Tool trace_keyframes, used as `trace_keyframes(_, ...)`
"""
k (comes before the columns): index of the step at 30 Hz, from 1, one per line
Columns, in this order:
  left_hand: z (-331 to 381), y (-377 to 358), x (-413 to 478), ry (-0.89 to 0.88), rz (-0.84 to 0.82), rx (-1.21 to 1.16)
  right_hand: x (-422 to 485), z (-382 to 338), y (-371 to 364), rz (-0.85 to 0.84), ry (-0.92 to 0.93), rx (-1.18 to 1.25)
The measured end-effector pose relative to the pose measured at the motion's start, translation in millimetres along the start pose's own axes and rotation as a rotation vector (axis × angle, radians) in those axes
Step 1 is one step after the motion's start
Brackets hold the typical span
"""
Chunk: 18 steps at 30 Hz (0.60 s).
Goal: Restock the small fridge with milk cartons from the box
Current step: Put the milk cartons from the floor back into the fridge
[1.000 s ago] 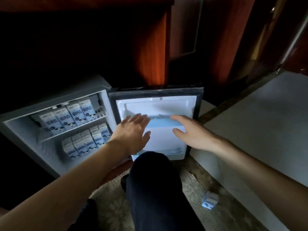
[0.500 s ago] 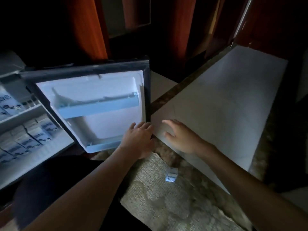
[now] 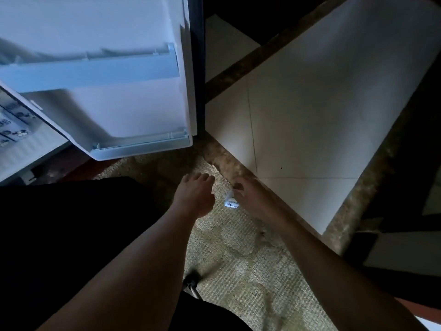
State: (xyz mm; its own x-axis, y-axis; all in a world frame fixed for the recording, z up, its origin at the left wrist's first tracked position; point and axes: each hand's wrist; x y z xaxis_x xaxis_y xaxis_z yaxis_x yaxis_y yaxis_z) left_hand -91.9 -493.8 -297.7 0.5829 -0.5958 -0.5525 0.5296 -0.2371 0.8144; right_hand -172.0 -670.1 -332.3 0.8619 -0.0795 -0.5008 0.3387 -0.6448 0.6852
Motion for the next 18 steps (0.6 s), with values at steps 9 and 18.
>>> trace_keyframes(9,8.7,-39.2,16.1,0.028,-0.107,-0.066,41.0,59.9,-56.5,0.018,-0.117,0.011)
trace_keyframes(18,17.1,-31.7,18.2,0.0,-0.081,-0.06,43.0,72.0,-79.1,0.177,-0.011,0.021)
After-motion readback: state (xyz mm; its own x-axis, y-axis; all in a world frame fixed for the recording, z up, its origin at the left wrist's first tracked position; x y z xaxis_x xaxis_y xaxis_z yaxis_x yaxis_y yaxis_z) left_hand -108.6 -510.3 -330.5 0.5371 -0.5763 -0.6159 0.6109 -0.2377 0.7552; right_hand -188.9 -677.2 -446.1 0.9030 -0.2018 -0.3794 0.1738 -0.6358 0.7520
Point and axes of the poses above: each hand's wrist, its own x-axis towards the middle knuckle, its own y-axis out of the back of the hand, z = x × y, and after that the axes turned 11 degrees about -z, right-handed
